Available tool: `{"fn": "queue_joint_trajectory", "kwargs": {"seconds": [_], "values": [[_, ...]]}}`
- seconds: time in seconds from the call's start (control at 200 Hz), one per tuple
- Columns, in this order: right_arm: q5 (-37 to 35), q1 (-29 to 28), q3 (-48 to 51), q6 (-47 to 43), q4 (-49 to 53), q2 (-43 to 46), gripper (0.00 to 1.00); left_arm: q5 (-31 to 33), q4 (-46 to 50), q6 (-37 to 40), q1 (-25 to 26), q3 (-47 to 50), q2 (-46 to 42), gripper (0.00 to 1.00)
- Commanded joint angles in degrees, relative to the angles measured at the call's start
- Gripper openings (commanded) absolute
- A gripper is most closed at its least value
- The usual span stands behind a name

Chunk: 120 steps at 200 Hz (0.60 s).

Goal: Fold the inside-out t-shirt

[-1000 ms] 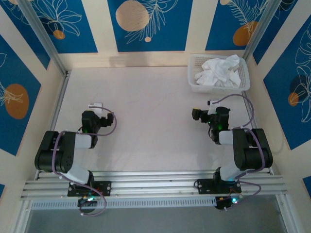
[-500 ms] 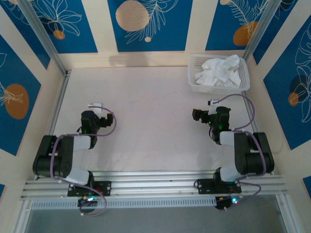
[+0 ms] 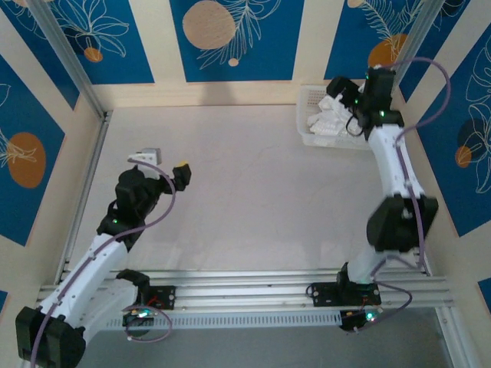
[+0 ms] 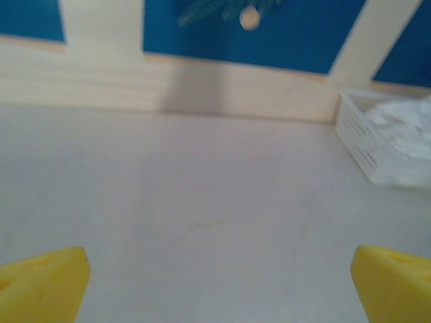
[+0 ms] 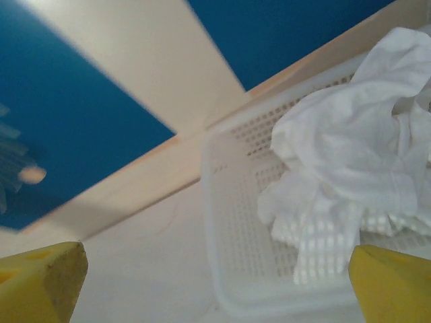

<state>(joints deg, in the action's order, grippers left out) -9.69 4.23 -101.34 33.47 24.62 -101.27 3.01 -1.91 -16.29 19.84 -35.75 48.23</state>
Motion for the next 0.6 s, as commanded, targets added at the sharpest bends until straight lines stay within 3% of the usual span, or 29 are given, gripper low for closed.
{"fn": "queue_joint_trajectory", "kwargs": {"seconds": [0.0, 0.155, 0.23, 0.26, 0.325, 0.36, 0.595], "values": [[-1.87, 1.65, -17.40, 4.07, 19.54, -17.67, 1.00, -4.64, 8.97, -3.06, 1.89, -2.51, 0.37, 0.99], [-2.83, 2.31, -44.14, 3.35, 31.14, -39.30, 0.99, -3.00, 12.19, -2.53, 2.43, -3.11, -0.62, 0.99], [0.61, 2.93, -49.13, 2.66, 31.85, -44.10, 0.84, -2.46, 13.59, -2.18, 2.56, -3.02, -1.28, 0.99], [1.71, 3.05, -49.32, 2.30, 31.18, -44.76, 0.72, -2.24, 13.92, -2.29, 2.49, -2.93, -1.42, 0.99], [3.49, 3.15, -48.65, 1.12, 28.99, -44.51, 0.20, -2.30, 14.62, -2.36, 2.49, -2.99, -1.32, 0.99], [4.16, 3.08, -49.33, 0.39, 28.78, -43.87, 0.01, -2.62, 14.96, -2.43, 2.49, -3.33, -1.09, 0.99], [8.27, -0.87, -46.17, -5.01, 23.77, -26.42, 0.00, -3.01, 16.62, -3.25, 2.49, -6.93, -0.68, 0.99]]}}
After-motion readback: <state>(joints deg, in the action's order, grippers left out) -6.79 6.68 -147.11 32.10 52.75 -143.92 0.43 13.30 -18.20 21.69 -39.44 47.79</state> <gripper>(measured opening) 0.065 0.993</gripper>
